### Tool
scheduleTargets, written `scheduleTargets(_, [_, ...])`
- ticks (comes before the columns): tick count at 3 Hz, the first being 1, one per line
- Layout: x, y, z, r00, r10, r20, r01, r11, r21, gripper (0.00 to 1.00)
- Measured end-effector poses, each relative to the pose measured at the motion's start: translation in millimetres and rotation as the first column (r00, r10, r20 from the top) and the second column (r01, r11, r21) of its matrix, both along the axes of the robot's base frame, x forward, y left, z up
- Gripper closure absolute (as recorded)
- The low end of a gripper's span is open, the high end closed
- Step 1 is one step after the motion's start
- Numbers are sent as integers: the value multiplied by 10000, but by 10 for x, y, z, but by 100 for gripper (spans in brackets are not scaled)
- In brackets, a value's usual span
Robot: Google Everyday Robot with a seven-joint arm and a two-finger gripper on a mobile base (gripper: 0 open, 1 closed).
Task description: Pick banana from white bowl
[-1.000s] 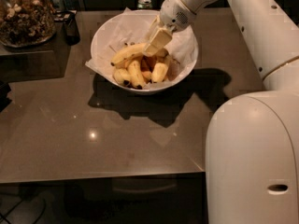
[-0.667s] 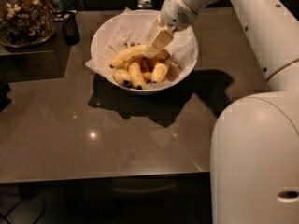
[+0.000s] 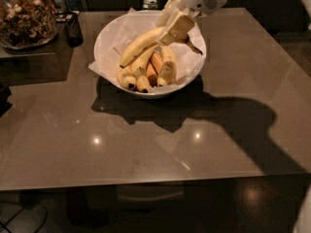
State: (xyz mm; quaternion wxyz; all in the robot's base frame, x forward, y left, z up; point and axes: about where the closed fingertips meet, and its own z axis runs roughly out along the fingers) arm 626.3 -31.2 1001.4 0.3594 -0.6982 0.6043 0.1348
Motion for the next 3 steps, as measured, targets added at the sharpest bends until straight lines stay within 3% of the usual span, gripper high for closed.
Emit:
scheduleTargets(1, [-447, 20, 245, 9966, 88, 818, -124, 9990, 431, 100])
scheduleTargets(3, [-1405, 84, 226, 9876, -184, 1556, -170, 9745, 2237, 100])
